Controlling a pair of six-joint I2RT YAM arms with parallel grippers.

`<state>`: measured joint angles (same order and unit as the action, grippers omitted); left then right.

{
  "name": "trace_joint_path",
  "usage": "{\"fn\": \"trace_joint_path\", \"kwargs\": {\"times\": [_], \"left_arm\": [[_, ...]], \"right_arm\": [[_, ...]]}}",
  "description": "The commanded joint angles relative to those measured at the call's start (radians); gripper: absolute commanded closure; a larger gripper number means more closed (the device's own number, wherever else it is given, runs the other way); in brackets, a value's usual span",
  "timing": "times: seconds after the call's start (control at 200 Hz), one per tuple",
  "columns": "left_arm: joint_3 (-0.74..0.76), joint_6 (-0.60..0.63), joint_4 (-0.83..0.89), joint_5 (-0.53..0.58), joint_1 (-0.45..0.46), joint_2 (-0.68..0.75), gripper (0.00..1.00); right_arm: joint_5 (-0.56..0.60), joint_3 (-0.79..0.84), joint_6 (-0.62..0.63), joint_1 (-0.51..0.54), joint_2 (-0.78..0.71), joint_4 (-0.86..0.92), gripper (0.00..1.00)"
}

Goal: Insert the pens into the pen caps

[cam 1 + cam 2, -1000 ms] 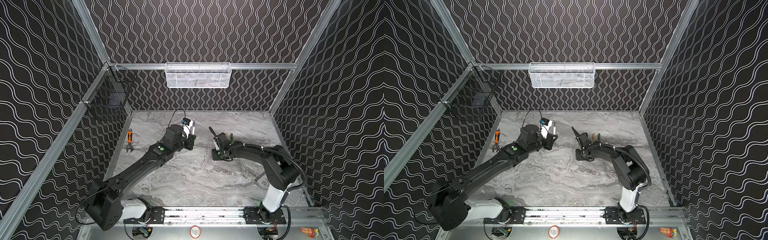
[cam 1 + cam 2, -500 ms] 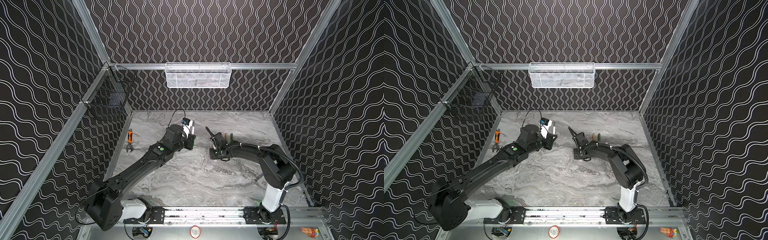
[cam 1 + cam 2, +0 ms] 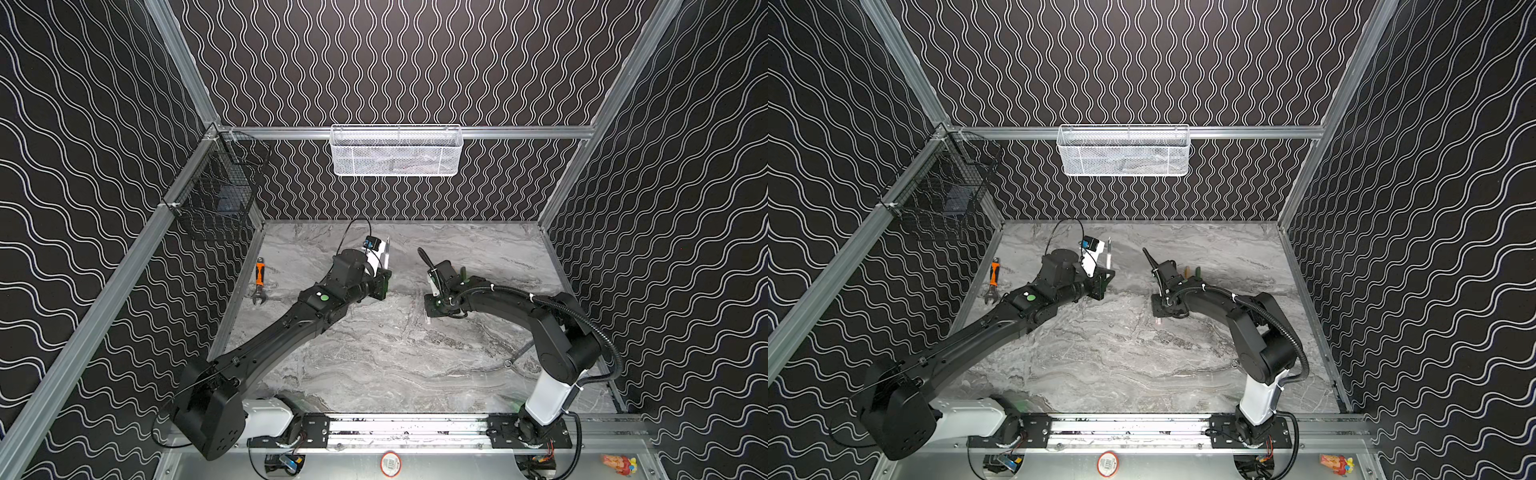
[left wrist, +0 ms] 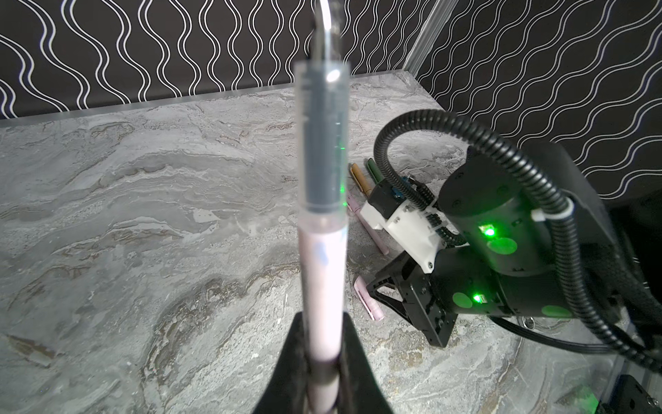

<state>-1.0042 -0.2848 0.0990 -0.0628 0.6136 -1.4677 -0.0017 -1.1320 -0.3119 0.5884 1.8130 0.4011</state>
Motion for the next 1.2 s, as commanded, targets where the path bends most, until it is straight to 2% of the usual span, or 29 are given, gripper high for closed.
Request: {"fn": "trace_joint_path", "kwargs": {"times": [0.0, 0.861, 1.041, 1.196], "left_arm": [[-0.012, 0.009, -0.029, -0.005, 0.001, -0.006, 0.99], [-0.015, 0.012, -0.027, -0.004, 0.006, -0.003, 0.99], [-0.01, 0.015, -0.035, -0.006, 0.008, 0.0, 0.99], [0.018, 0.024, -0.089, -0.038, 0.009, 0.02, 0.99]], "right_arm": [[-0.007, -0.012, 0.03, -0.001, 0.023, 0.032, 0.73], [0.035, -0.002, -0.014, 0.0, 0.063, 0.002, 0.82], [0.01, 0.022, -0.022, 0.002, -0.032, -0.051, 0.84], [-0.016, 0.112, -0.021, 0.001, -0.216, -0.225, 0.85]]}}
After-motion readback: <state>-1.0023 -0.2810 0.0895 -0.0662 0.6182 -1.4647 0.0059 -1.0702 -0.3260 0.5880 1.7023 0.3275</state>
